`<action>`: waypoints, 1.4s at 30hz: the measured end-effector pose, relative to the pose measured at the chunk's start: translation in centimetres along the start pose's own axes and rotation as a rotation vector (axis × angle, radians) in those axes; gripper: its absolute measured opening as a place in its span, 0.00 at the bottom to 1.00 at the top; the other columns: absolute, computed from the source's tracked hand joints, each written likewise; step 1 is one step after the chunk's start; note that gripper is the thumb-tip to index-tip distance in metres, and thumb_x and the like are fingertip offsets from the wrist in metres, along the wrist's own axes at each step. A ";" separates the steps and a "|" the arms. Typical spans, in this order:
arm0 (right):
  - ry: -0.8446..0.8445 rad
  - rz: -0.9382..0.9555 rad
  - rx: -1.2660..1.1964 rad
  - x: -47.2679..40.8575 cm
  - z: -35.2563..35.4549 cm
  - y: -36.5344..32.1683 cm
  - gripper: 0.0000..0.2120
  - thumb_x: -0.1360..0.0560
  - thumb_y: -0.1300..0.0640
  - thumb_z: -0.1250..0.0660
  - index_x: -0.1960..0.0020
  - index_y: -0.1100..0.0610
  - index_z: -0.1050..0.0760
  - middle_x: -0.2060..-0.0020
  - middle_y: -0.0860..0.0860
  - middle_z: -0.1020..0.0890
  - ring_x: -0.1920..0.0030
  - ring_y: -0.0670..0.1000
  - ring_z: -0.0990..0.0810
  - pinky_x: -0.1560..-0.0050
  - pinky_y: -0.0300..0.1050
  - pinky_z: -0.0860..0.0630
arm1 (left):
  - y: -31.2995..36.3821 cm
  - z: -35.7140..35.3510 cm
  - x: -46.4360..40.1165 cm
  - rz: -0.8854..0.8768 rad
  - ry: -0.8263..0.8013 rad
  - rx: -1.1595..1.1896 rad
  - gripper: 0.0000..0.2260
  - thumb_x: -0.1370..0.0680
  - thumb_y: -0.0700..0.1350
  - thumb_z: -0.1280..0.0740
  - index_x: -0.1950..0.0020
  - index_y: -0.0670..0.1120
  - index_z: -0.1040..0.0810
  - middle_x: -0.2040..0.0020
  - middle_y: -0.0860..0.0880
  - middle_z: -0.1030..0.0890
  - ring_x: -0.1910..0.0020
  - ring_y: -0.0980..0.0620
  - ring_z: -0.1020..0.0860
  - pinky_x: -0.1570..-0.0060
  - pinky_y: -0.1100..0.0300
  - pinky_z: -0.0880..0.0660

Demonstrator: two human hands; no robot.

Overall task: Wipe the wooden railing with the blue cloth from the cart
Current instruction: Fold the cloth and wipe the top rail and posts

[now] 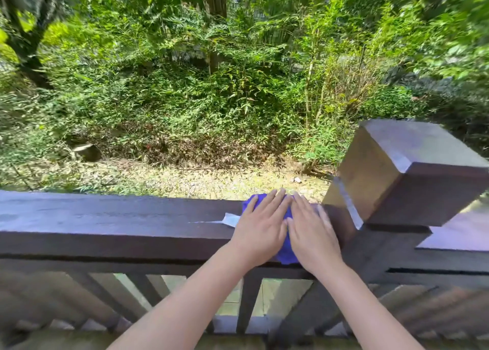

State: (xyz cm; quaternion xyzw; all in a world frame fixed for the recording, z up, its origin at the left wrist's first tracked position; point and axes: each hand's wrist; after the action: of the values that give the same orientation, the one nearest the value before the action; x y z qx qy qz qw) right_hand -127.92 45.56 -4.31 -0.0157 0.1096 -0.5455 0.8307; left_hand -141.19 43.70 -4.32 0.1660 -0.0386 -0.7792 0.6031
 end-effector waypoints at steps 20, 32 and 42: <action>-0.147 0.228 -0.153 -3.8 -2.0 -14.6 0.27 0.21 0.49 0.56 0.25 0.58 0.57 0.23 0.52 0.53 0.24 0.48 0.54 0.26 0.50 0.60 | -11.1 5.4 8.4 0.318 -0.008 -0.084 0.24 0.20 0.50 0.57 0.25 0.46 0.54 0.23 0.50 0.53 0.28 0.60 0.60 0.26 0.56 0.59; -0.115 0.015 -0.059 -2.7 0.1 -0.6 0.25 0.21 0.48 0.54 0.26 0.56 0.48 0.24 0.52 0.47 0.24 0.49 0.52 0.26 0.51 0.55 | -1.8 1.5 2.7 0.413 0.048 -0.136 0.30 0.26 0.65 0.51 0.26 0.55 0.47 0.22 0.53 0.47 0.24 0.50 0.51 0.31 0.32 0.57; -0.121 0.124 -0.008 -3.6 -1.6 -7.2 0.30 0.22 0.41 0.58 0.25 0.55 0.51 0.24 0.53 0.48 0.24 0.52 0.53 0.26 0.53 0.55 | -9.5 4.5 7.2 0.418 0.085 -0.207 0.29 0.29 0.62 0.49 0.29 0.59 0.39 0.24 0.53 0.40 0.25 0.52 0.43 0.28 0.40 0.50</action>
State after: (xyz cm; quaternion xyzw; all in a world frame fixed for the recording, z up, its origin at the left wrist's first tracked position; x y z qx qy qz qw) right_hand -136.09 46.06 -4.26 -0.0454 0.0621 -0.4907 0.8679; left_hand -152.89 38.77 -4.06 0.1241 0.0332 -0.6295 0.7663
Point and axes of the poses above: each hand's wrist, its own x-axis away from the middle knuckle, its own z-axis out of the back of the hand, y = z × x
